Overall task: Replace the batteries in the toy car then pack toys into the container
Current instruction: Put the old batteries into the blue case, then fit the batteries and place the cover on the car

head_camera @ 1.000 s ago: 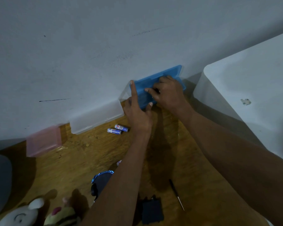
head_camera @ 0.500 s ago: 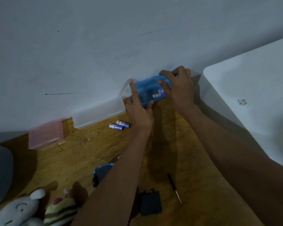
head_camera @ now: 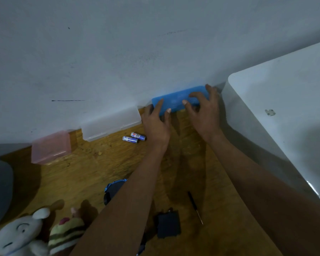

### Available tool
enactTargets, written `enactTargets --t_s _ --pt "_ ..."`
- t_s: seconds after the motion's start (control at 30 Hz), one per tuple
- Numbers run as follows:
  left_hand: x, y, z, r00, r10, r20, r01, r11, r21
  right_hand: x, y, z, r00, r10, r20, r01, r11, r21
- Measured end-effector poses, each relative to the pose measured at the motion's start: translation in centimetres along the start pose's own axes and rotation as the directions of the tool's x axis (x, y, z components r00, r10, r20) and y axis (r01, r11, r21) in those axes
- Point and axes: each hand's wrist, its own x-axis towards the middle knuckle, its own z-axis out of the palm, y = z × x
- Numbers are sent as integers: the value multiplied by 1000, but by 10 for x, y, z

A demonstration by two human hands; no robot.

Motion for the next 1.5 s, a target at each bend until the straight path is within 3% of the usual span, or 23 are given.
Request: enactTargets --t_s 0.07,0.13,0.43,0.63,0.73,0.87,1.0,1.13,1.37,1.5 --pt "1 0 0 999 12 -30 -13 1000 -19 3 -5 -2 986 164 -26 -162 983 82" --pt "2 0 0 999 3 -41 -4 1000 -21 4 -3 -2 971 238 6 -237 967 90" --pt "3 -6 7 999 0 -46 0 1000 -8 9 -1 -5 973 221 63 -221 975 -15" --pt "6 7 0 995 -85 46 84 996 36 18 -20 -13 951 276 137 -233 936 -265" --pt "6 21 -26 988 -86 125 86 996 3 23 -42 -24 959 243 146 -160 890 -427" --pt "1 36 -82 998 41 37 -39 997 -70 8 -82 -24 976 29 215 10 983 -181" --pt "-24 16 -146 999 -34 29 35 999 -40 -28 -120 0 867 -106 487 158 985 -65" --pt "-63 -22 -196 973 -153 173 165 985 -53 -64 -140 36 751 -120 650 264 956 -129" --pt "-114 -44 -230 906 -139 400 187 979 -83 -85 -149 65 719 -145 680 463 830 -312" --pt "-131 -43 -230 823 -184 537 252 966 -56 -95 -157 75 689 -134 712 529 765 -368"
